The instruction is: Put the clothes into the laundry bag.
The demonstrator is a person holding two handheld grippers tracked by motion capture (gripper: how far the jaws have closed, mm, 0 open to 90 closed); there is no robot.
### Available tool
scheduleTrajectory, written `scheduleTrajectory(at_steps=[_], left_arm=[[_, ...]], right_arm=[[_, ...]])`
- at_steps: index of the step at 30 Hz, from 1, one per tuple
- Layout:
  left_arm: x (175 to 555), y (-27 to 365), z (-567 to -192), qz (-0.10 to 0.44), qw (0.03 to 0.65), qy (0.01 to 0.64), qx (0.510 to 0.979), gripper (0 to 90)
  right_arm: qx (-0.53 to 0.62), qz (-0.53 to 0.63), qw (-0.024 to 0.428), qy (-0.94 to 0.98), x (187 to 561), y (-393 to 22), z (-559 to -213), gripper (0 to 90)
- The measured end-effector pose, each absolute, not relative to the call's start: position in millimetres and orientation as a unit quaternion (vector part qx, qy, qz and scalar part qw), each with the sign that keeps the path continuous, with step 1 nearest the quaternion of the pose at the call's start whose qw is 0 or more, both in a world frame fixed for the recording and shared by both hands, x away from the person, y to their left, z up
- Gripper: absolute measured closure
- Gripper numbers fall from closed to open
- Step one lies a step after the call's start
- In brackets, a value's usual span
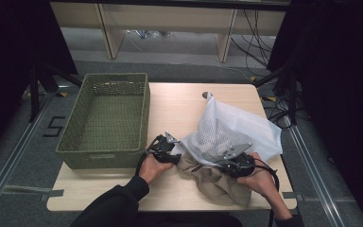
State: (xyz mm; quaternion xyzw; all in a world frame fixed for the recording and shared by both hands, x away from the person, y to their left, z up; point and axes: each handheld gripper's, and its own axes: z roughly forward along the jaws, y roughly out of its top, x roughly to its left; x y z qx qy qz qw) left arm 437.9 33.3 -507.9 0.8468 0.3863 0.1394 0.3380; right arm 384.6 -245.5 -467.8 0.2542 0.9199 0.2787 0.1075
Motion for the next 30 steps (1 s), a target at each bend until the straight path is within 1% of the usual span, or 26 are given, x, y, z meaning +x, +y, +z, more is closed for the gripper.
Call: scheduleTrajectory(at_steps=[2,3,4,5,6,8,10,11,15,19,20,23,24,25,29,30], left_arm=[[437.7,32.9,-507.1,0.125,0.343,0.363,0.857,64.6],[436.8,32.8,-506.0,0.117,0.341,0.36,0.86,75.0],[435.1,31.3,-507.4,0.122,0.348,0.366,0.854,81.9],[432.5,30.5,-508.5,0.124,0.354,0.36,0.854,85.8],[429.1,30.2,-508.6,0.125,0.355,0.353,0.857,87.2],[420.5,29.9,-508.1,0.116,0.363,0.341,0.86,87.9],[411.7,29.8,-505.4,0.11,0.364,0.328,0.865,88.1],[405.9,29.9,-503.9,0.11,0.364,0.313,0.87,88.2],[391.4,31.9,-502.6,0.11,0.357,0.29,0.881,88.3],[387.9,34.5,-504.2,0.11,0.349,0.28,0.887,88.4],[387.6,36.0,-503.3,0.112,0.345,0.269,0.892,88.4],[382.6,38.3,-503.8,0.108,0.344,0.269,0.893,88.4],[382.3,39.9,-503.9,0.111,0.339,0.258,0.898,88.5],[378.2,39.4,-505.1,0.1,0.347,0.27,0.892,88.5],[369.3,44.0,-503.3,0.102,0.334,0.251,0.903,88.6],[366.9,44.0,-503.5,0.098,0.337,0.251,0.902,88.7]], right_arm=[[0.26,0.279,0.106,0.918,384.5,-245.4,-468.1,90.0],[0.264,0.279,0.106,0.917,383.9,-244.8,-468.4,90.0],[0.265,0.278,0.107,0.917,383.9,-244.4,-468.3,90.0],[0.264,0.275,0.104,0.919,384.3,-244.4,-467.5,90.0],[0.258,0.279,0.11,0.918,385.3,-243.2,-468.6,89.9],[0.274,0.28,0.115,0.913,384.6,-240.1,-468.7,90.0],[0.258,0.286,0.128,0.914,388.7,-237.9,-469.3,90.0],[0.258,0.287,0.129,0.914,390.5,-235.7,-469.6,90.0],[0.263,0.289,0.155,0.907,397.5,-224.3,-471.4,90.0],[0.263,0.286,0.154,0.908,404.6,-211.5,-473.3,90.0],[0.27,0.284,0.155,0.907,405.3,-208.8,-473.7,90.0],[0.263,0.288,0.157,0.907,412.0,-205.5,-474.6,89.9],[0.272,0.289,0.152,0.905,412.7,-204.4,-474.5,89.9],[0.274,0.292,0.151,0.904,414.7,-203.6,-474.7,89.9],[0.279,0.296,0.151,0.901,421.7,-199.8,-474.6,89.9],[0.273,0.303,0.157,0.899,425.1,-198.0,-476.1,89.9]])
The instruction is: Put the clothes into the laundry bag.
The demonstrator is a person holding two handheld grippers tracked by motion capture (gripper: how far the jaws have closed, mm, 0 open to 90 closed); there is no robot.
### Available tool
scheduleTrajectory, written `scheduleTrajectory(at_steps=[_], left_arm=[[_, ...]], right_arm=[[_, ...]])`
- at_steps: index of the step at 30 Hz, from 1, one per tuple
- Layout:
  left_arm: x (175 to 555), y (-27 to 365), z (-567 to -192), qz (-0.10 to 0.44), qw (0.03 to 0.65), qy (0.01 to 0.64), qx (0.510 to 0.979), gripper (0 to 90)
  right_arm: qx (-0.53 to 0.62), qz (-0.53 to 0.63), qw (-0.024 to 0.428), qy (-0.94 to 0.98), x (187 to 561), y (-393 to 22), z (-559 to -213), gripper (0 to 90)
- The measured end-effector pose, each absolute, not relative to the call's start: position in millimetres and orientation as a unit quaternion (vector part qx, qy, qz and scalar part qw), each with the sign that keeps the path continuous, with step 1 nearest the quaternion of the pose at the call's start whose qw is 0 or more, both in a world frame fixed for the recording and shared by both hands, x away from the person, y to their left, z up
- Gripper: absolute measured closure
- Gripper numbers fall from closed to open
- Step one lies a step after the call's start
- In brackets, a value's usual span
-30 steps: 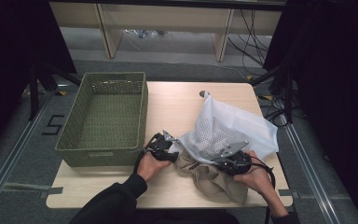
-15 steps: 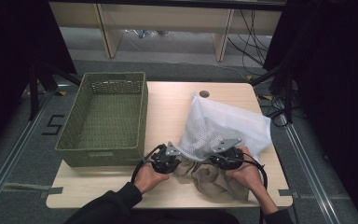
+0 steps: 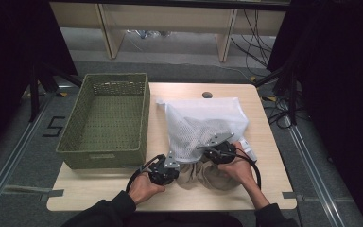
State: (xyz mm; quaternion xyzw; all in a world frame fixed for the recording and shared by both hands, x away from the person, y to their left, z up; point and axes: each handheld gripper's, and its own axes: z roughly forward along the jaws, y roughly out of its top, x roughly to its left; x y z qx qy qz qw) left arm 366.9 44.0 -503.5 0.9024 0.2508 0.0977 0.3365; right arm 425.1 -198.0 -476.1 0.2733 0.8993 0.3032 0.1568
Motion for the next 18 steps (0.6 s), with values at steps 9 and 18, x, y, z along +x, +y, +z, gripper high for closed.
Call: scheduleTrajectory(at_steps=[9,18], left_arm=[[347.5,47.4,-502.6,0.093,0.326,0.222,0.914,88.8],[335.0,53.4,-502.2,0.082,0.326,0.208,0.919,88.9]], right_arm=[[0.282,0.312,0.147,0.895,448.4,-175.6,-477.8,89.9],[0.3,0.313,0.153,0.888,472.6,-160.1,-479.0,90.0]])
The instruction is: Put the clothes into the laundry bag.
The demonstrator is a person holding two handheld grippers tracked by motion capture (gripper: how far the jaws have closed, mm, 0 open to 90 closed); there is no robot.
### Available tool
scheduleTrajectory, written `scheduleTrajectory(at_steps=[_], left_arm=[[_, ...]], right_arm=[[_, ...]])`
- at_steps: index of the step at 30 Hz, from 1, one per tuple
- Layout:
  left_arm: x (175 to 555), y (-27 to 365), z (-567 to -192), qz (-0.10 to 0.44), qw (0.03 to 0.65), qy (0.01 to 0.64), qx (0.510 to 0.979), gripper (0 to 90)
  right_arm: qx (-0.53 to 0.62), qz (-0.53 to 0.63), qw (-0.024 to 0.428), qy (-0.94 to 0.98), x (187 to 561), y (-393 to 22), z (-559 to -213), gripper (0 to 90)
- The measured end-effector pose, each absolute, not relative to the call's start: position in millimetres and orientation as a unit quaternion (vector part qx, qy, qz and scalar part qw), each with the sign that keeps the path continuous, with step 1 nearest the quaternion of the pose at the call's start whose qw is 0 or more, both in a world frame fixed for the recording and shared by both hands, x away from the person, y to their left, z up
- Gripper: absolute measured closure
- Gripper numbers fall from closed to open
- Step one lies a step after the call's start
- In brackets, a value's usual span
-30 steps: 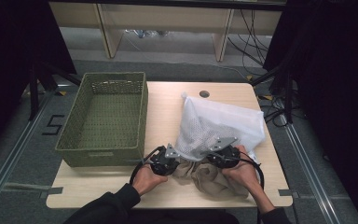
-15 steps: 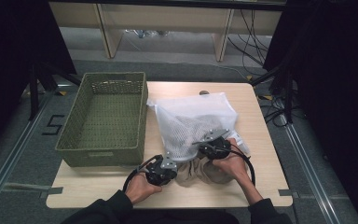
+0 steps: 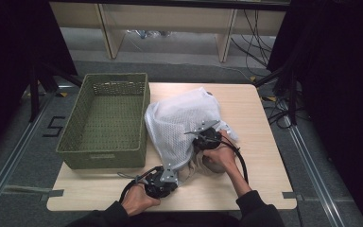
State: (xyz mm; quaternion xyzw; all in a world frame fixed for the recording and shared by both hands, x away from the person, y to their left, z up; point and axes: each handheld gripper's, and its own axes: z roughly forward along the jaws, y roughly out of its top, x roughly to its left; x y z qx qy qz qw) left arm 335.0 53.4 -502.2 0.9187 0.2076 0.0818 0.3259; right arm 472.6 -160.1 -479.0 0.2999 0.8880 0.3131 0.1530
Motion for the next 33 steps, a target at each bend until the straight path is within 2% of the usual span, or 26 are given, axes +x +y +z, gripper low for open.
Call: scheduleTrajectory(at_steps=[5,7,11,22,26,29,33], left_arm=[[340.0,60.3,-500.9,0.08,0.317,0.196,0.924,88.7],[339.5,59.5,-501.9,0.079,0.326,0.216,0.917,88.7],[343.9,67.0,-499.4,0.094,0.32,0.237,0.913,88.6],[360.4,89.6,-501.3,0.141,0.308,0.29,0.895,87.2],[358.7,92.7,-495.9,0.154,0.311,0.303,0.888,77.7],[347.1,87.6,-486.6,0.166,0.317,0.302,0.884,60.4],[331.1,73.5,-479.9,0.154,0.329,0.295,0.884,47.8]], right_arm=[[0.303,0.317,0.149,0.886,475.9,-160.1,-480.0,90.0],[0.277,0.323,0.165,0.89,477.2,-161.2,-480.2,90.0],[0.279,0.315,0.155,0.894,464.6,-167.8,-470.9,90.0],[0.229,0.328,0.161,0.902,417.7,-211.6,-418.7,90.0],[0.215,0.337,0.155,0.903,401.8,-217.4,-408.1,90.0],[0.212,0.336,0.152,0.905,394.4,-215.6,-404.9,90.0],[0.205,0.338,0.154,0.906,393.4,-214.8,-403.5,90.0]])
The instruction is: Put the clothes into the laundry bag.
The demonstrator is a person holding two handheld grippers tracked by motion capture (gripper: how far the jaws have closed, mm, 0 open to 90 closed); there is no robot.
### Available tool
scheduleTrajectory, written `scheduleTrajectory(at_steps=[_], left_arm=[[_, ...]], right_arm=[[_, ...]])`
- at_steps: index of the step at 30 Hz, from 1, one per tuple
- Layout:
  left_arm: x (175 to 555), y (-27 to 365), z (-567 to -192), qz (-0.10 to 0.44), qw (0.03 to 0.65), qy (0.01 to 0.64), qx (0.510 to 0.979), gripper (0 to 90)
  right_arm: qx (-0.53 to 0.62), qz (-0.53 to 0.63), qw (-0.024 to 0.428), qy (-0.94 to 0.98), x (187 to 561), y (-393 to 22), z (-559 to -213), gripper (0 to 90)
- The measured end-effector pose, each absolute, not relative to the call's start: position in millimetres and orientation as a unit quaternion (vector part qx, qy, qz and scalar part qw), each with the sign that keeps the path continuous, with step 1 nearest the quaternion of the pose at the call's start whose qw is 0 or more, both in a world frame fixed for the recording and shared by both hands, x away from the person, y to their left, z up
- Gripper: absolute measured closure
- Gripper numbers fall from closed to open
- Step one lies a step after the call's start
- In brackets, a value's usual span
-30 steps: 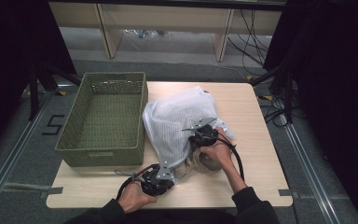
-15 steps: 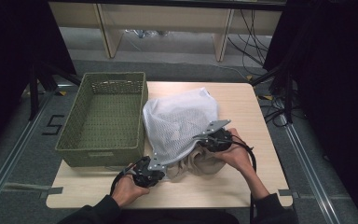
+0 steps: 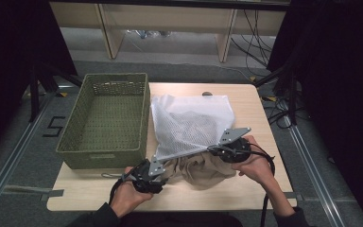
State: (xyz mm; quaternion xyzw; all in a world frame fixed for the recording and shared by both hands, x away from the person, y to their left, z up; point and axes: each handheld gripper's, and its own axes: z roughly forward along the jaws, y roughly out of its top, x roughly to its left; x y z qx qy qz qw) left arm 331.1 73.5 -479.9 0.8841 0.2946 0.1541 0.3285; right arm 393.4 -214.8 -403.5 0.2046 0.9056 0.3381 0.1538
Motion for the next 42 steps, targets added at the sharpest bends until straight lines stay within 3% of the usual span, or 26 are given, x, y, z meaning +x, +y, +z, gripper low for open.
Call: scheduleTrajectory(at_steps=[5,11,15,17,20,23,27,30,32,37,42], left_arm=[[336.8,47.6,-491.8,0.153,0.324,0.313,0.88,28.6],[358.7,26.7,-494.8,0.117,0.366,0.349,0.855,21.7],[359.4,9.7,-498.5,0.126,0.363,0.34,0.858,18.2],[362.4,3.7,-502.1,0.149,0.355,0.318,0.866,27.0],[369.1,3.6,-502.0,0.171,0.352,0.292,0.873,67.4],[376.7,5.9,-494.0,0.191,0.381,0.321,0.845,83.6],[381.4,13.2,-475.8,0.216,0.407,0.335,0.822,85.4],[388.0,13.5,-471.7,0.191,0.437,0.372,0.796,85.4],[392.7,12.4,-473.7,0.231,0.42,0.354,0.803,85.5],[410.2,14.2,-500.7,0.237,0.388,0.383,0.804,85.0],[408.5,13.2,-506.0,0.23,0.406,0.395,0.792,79.6]], right_arm=[[0.203,0.336,0.149,0.908,393.2,-211.9,-405.7,90.0],[0.21,0.334,0.145,0.907,391.3,-211.2,-406.4,90.0],[0.2,0.334,0.143,0.91,391.3,-209.9,-406.9,90.0],[0.201,0.332,0.142,0.91,390.8,-209.1,-407.5,90.0],[0.205,0.331,0.141,0.91,389.5,-208.1,-407.3,90.0],[0.207,0.334,0.138,0.909,388.3,-208.5,-406.0,90.0],[0.205,0.34,0.139,0.907,386.3,-210.4,-402.5,90.0],[0.194,0.344,0.139,0.908,384.3,-209.5,-400.4,90.0],[0.193,0.344,0.136,0.909,382.8,-208.7,-400.1,90.0],[0.194,0.34,0.127,0.911,382.3,-208.1,-404.1,90.0],[0.195,0.334,0.117,0.915,383.0,-206.9,-412.3,90.0]])
